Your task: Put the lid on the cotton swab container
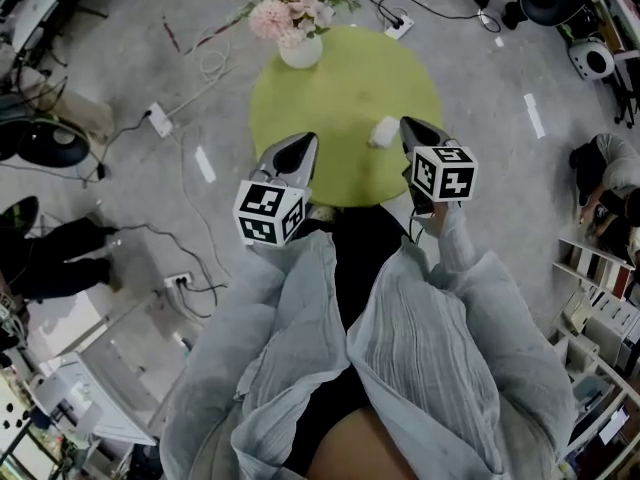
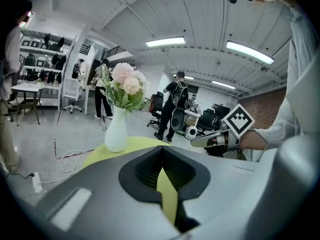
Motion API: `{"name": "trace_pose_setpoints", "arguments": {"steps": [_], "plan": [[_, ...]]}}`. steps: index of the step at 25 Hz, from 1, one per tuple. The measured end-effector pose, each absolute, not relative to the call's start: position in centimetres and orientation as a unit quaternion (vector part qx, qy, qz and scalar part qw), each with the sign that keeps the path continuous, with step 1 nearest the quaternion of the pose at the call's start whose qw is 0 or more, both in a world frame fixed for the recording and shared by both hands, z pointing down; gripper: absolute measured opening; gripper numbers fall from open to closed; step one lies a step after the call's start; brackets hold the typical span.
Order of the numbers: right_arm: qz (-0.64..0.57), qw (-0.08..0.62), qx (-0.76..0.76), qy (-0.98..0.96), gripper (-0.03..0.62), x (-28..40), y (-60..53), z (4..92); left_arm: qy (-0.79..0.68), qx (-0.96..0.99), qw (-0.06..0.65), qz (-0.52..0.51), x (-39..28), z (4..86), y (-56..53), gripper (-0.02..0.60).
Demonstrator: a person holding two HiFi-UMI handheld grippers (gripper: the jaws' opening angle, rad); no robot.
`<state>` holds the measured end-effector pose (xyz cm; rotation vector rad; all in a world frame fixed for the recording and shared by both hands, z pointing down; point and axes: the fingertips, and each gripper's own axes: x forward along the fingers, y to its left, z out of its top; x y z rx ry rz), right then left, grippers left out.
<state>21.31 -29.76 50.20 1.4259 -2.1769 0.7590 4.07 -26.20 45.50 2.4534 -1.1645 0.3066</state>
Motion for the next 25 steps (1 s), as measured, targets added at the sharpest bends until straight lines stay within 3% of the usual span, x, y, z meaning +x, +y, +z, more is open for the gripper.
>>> {"name": "trace_pose_setpoints", "arguments": {"steps": [25], "plan": [[0.142,0.084,0.625,-0.763,0.002,22.3,-20.4,37.7,-0.298,0.942,0.139,0.062,6.1,39.2,-25.1,0.017]]}}
